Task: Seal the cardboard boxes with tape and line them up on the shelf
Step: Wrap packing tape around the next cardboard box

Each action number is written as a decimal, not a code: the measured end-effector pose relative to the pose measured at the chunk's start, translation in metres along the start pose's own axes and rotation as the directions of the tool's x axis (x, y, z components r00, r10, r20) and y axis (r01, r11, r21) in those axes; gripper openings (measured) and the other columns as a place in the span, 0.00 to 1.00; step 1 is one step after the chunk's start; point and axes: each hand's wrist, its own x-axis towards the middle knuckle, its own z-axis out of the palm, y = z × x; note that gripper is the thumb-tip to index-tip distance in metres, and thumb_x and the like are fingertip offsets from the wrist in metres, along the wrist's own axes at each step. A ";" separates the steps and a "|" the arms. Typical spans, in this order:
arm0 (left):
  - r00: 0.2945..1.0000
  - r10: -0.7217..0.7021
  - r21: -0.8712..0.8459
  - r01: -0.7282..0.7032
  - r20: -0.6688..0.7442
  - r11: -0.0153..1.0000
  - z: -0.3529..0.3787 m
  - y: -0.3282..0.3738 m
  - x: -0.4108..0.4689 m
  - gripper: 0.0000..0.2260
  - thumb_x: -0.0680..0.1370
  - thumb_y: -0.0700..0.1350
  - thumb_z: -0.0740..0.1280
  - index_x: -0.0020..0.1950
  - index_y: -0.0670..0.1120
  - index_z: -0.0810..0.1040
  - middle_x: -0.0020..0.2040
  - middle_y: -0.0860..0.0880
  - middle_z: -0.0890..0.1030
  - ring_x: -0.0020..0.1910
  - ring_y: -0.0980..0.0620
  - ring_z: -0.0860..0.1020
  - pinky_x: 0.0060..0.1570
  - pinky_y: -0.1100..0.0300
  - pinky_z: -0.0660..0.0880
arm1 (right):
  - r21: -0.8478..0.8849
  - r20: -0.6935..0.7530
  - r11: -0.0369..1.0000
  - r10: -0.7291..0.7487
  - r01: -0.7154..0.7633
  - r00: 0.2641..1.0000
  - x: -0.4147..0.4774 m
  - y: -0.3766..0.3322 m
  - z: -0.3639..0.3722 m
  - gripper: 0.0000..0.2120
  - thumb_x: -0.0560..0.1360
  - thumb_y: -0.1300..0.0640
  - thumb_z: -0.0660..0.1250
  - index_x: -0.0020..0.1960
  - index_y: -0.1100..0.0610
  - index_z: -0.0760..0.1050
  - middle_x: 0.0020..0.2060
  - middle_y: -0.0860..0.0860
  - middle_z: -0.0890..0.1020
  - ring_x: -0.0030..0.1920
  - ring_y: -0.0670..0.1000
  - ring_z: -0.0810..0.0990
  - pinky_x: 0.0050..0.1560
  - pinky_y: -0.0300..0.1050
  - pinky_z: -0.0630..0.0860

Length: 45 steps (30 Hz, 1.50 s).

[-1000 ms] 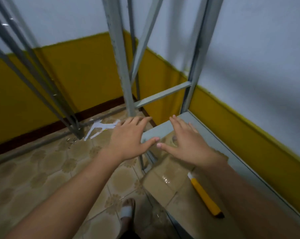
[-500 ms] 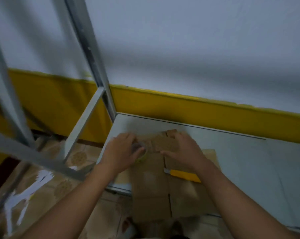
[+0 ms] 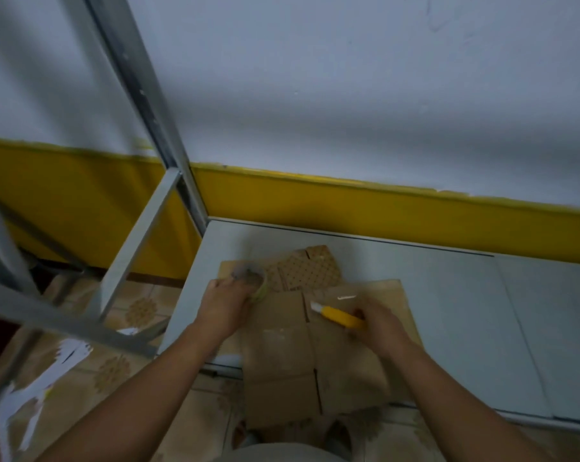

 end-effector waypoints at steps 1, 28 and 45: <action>1.000 -0.010 -0.011 0.009 -0.029 1.000 -0.003 -0.004 0.007 0.17 0.81 0.46 0.63 0.68 0.62 0.78 0.62 0.54 0.83 0.61 0.46 0.79 0.54 0.51 0.66 | 0.053 -0.054 0.998 0.023 -0.020 0.998 0.005 0.006 -0.007 0.14 0.71 0.45 0.76 0.54 0.43 0.78 0.51 0.45 0.82 0.50 0.49 0.81 0.50 0.49 0.79; 0.937 -0.305 -0.457 0.198 -0.173 0.867 -0.005 -0.020 0.024 0.18 0.81 0.51 0.69 0.70 0.49 0.74 0.65 0.46 0.75 0.63 0.45 0.75 0.61 0.47 0.76 | 0.318 -0.286 0.941 0.213 -0.117 0.934 0.010 0.096 -0.016 0.24 0.77 0.49 0.71 0.71 0.56 0.74 0.58 0.59 0.79 0.56 0.61 0.79 0.56 0.56 0.78; 0.819 -0.512 -0.845 0.449 0.258 0.292 0.040 0.036 -0.067 0.33 0.80 0.53 0.71 0.82 0.44 0.64 0.74 0.42 0.76 0.69 0.42 0.77 0.70 0.43 0.75 | 0.623 -0.176 0.748 0.420 -0.230 0.890 -0.040 0.082 0.009 0.26 0.75 0.47 0.76 0.68 0.57 0.75 0.60 0.56 0.81 0.55 0.58 0.80 0.54 0.52 0.79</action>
